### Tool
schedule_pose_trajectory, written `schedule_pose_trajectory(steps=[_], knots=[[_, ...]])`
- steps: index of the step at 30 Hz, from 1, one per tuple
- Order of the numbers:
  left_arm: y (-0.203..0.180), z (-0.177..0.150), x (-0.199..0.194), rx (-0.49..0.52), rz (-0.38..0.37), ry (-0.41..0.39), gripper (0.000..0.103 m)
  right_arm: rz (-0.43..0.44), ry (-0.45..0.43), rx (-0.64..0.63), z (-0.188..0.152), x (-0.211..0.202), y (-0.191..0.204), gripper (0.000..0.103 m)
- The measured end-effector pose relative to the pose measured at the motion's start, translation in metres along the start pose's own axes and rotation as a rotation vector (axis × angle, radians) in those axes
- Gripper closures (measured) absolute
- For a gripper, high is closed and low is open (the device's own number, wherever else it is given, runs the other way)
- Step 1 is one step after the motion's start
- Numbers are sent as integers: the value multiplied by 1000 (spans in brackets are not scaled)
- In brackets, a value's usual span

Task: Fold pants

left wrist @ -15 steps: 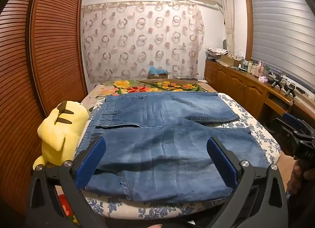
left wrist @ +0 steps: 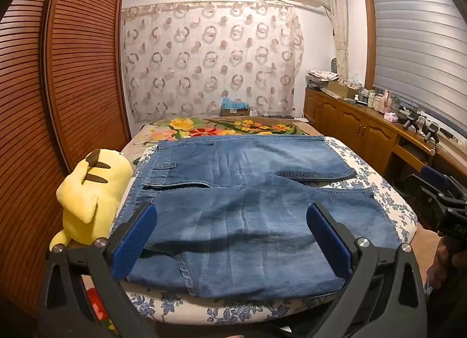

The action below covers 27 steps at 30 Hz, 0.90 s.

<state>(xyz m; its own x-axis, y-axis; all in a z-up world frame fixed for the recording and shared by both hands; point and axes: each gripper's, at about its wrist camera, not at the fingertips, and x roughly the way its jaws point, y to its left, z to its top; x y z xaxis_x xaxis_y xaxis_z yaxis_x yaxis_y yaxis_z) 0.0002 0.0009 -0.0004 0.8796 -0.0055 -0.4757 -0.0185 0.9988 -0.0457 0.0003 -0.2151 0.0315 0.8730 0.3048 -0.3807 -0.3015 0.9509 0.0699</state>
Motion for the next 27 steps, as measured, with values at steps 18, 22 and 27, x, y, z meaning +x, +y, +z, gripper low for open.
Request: schedule_pose_trajectory(steps=[18,22,27], knots=[[-1,0,0,2,0,0,0,-2,1,-4,0,1,1,0],[4,-3,1,3,0,1,0,-2,2,-4,1,0,1,0],[4,-3,1,2,2,0,0,-3,2,-4,1,0,2,0]])
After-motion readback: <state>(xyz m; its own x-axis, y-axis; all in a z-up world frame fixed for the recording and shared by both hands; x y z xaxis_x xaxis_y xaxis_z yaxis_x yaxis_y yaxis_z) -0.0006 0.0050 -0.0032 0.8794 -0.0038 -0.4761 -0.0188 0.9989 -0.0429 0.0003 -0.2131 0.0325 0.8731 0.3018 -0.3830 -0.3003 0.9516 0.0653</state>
